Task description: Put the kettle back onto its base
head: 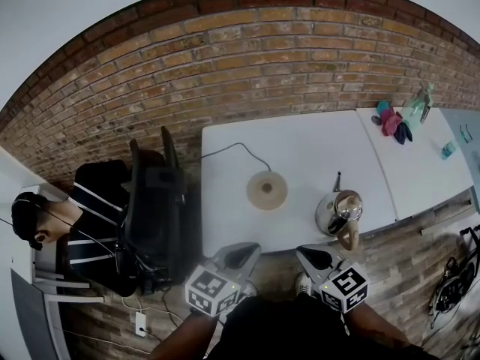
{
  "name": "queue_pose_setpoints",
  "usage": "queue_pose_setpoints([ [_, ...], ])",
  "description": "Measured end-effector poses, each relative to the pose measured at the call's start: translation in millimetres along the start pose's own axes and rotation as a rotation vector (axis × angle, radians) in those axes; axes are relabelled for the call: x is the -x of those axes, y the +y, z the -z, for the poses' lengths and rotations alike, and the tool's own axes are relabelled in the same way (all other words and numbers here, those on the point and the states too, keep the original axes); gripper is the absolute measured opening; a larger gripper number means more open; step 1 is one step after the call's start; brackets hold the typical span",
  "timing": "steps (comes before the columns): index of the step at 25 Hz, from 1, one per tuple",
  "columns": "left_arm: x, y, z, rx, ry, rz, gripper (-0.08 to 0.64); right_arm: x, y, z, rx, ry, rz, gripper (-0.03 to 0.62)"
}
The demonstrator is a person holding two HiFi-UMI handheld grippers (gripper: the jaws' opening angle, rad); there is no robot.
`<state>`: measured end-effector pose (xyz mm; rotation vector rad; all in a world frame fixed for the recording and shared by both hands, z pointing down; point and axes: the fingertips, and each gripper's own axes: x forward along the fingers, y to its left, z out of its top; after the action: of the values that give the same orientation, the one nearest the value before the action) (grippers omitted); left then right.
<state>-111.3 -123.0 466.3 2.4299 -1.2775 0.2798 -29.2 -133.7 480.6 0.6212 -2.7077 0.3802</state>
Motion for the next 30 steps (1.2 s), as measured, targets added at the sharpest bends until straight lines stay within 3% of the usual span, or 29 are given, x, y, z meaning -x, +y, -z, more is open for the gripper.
queue_pose_setpoints([
  [12,-17,-23,-2,-0.032,0.026,0.009,0.001,16,-16,3,-0.02,-0.031,0.023,0.028],
  [30,-82,-74,3,-0.107,0.104,0.181,0.001,87,-106,29,-0.146,-0.098,0.389,0.055],
])
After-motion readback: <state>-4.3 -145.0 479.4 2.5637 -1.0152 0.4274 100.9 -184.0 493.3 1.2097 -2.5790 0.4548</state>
